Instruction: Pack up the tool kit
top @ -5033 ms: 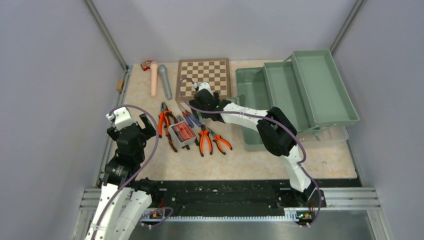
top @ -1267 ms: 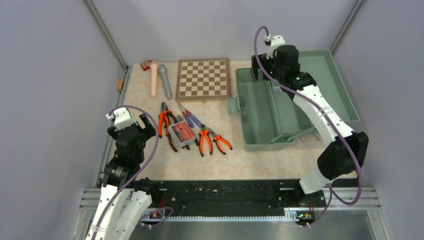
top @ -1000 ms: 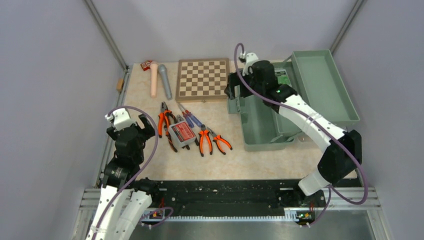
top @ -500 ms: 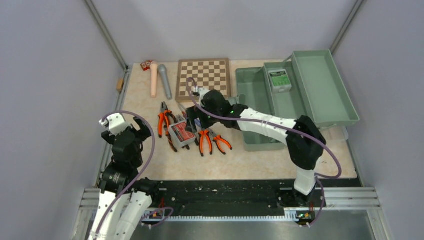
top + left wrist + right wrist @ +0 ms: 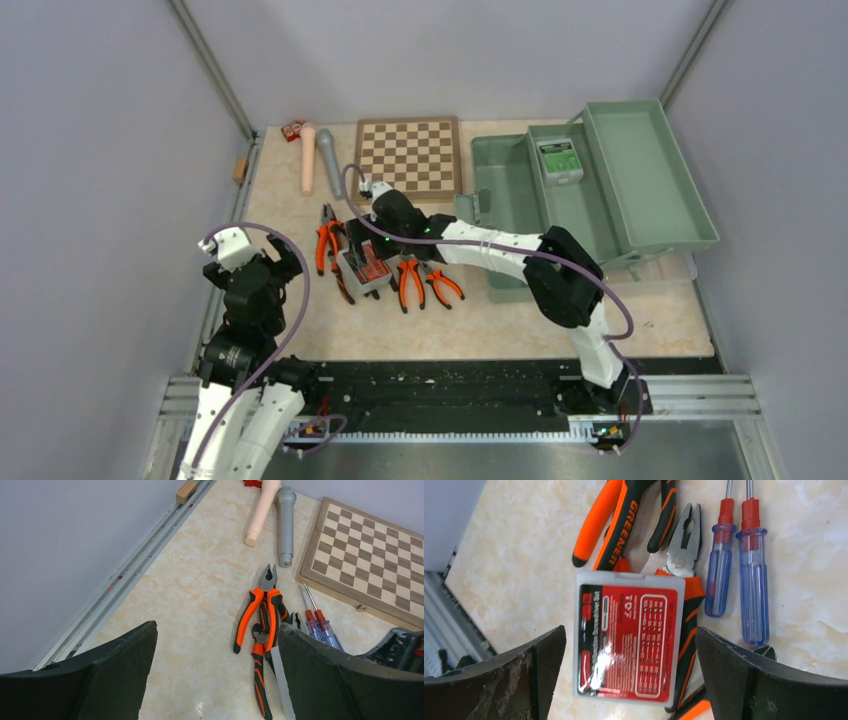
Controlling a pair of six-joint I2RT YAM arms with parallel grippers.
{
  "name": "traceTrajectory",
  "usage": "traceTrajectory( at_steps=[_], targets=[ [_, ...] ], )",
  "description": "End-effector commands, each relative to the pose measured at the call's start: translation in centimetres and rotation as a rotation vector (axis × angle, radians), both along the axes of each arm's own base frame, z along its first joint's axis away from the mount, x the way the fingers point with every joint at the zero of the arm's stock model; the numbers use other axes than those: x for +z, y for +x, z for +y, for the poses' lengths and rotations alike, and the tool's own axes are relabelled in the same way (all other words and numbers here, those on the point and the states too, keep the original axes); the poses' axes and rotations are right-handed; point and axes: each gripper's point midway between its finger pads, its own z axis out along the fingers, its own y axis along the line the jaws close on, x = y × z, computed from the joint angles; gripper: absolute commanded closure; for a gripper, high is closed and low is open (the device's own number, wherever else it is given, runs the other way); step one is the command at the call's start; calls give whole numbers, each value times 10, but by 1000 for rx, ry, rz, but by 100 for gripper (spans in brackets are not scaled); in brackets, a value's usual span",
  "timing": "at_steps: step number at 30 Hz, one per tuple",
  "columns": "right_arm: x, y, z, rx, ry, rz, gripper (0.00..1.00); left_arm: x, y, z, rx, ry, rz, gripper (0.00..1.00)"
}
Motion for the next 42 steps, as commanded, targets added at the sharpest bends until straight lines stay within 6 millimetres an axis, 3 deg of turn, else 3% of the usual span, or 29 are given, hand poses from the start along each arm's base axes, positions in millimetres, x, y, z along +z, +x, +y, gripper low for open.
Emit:
traceTrajectory(
  at_steps=[1,4,14,20,24,33,37,42],
  targets=[
    [3,13,18,-57,-7,-75,1,6,2,0,5,-11,-40,6],
    [-5,14,24,-53,-7,-72,1,6,3,-1,0,-11,-39,6],
    [-21,-9,39,11,-36,-58,1,6,4,-1,-2,-9,-38,6],
    [-26,-9,35,-3,-70,-76,2,5,4,-1,-4,-9,-36,6],
    [-27,-9,30,-2,-97,-91,11,5,4,-1,-1,-8,-35,6],
    [24,-12,28,45,-59,-152,38,5,4,-1,-1,-7,-31,6],
    [61,-20,28,85,1,-175,52,4,4,0,1,-5,-29,6],
    [107,-23,18,93,44,-238,56,4,4,0,2,-6,-29,6]
  ],
)
